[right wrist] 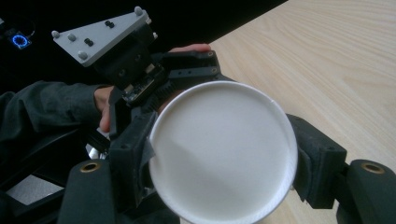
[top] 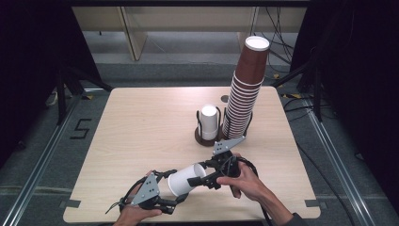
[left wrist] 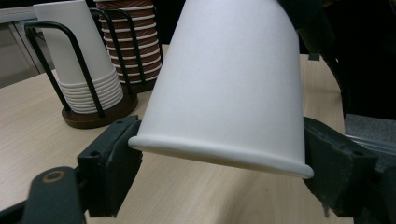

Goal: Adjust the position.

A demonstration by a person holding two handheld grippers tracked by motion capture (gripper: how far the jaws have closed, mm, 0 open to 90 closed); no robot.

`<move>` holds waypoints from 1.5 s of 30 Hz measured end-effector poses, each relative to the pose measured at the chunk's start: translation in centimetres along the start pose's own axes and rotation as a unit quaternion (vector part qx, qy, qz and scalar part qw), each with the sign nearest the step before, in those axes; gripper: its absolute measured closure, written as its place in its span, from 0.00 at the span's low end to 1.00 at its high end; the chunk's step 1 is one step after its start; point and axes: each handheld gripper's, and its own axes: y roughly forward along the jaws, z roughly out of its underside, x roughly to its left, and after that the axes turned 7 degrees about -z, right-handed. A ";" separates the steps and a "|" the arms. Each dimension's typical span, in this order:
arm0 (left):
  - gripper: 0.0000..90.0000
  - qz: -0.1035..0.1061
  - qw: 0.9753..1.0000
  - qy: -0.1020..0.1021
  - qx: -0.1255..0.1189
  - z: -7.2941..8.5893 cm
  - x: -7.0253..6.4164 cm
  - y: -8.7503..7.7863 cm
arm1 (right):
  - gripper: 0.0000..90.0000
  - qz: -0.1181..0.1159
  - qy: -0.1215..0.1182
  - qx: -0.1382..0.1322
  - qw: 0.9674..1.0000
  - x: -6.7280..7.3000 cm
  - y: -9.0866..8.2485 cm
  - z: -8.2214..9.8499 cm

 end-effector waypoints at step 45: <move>0.27 0.048 0.983 0.119 0.134 -0.5 -1.4 0.4 | 0.33 0.107 -0.253 0.325 0.905 3.8 3.4 0.4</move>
